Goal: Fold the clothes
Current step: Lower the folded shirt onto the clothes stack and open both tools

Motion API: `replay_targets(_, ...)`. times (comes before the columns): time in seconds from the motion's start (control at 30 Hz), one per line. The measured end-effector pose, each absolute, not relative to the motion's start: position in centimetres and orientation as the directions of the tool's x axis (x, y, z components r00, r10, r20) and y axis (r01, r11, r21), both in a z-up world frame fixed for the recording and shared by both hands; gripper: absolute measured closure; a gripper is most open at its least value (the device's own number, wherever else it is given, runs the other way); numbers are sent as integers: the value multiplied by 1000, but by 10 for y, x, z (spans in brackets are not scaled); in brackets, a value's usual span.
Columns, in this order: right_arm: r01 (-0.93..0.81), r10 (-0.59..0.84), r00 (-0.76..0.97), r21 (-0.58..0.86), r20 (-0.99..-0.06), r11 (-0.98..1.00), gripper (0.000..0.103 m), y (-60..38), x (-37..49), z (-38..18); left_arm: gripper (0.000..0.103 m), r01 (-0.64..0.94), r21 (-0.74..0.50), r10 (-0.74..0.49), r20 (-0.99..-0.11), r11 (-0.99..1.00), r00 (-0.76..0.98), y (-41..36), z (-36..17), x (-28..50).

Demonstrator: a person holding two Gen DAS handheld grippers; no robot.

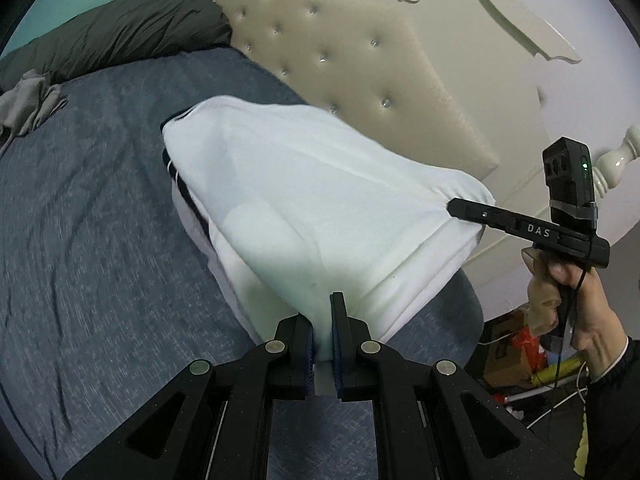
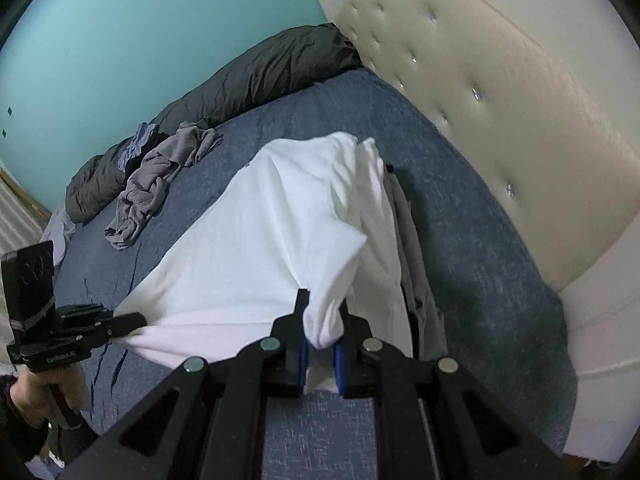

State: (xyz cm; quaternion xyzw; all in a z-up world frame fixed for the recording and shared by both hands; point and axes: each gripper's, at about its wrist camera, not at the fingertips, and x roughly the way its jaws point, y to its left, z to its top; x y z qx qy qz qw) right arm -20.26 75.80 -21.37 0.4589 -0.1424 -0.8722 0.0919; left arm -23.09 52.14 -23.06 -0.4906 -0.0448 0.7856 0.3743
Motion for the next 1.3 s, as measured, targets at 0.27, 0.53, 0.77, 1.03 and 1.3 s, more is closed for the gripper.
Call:
replay_targets(0.27, -6, -318, -566, 390, -760, -921, 93, 762, -181, -242, 95, -528, -429, 615, -749, -733, -246, 520, -250, -221)
replay_targets(0.53, -74, -256, -594, 369, -763, -926, 82, 778, -160, -252, 92, -548, -402, 603, -757, -734, -252, 512, -250, -214)
replay_targets(0.77, -35, -173, -721, 284, -671, -958, 81, 774, -151, -212, 91, -581, -334, 598, -722, -742, -349, 510, -217, -221)
replay_targets(1.03, -54, -182, -676, 294, -714, -954, 84, 772, -151, -242, 91, -613, -306, 582, -749, -729, -318, 525, -235, -220)
replay_targets(1.3, -73, -194, -654, 316, -731, -946, 84, 773, -152, -262, 91, -616, -306, 575, -762, -725, -298, 521, -253, -217)
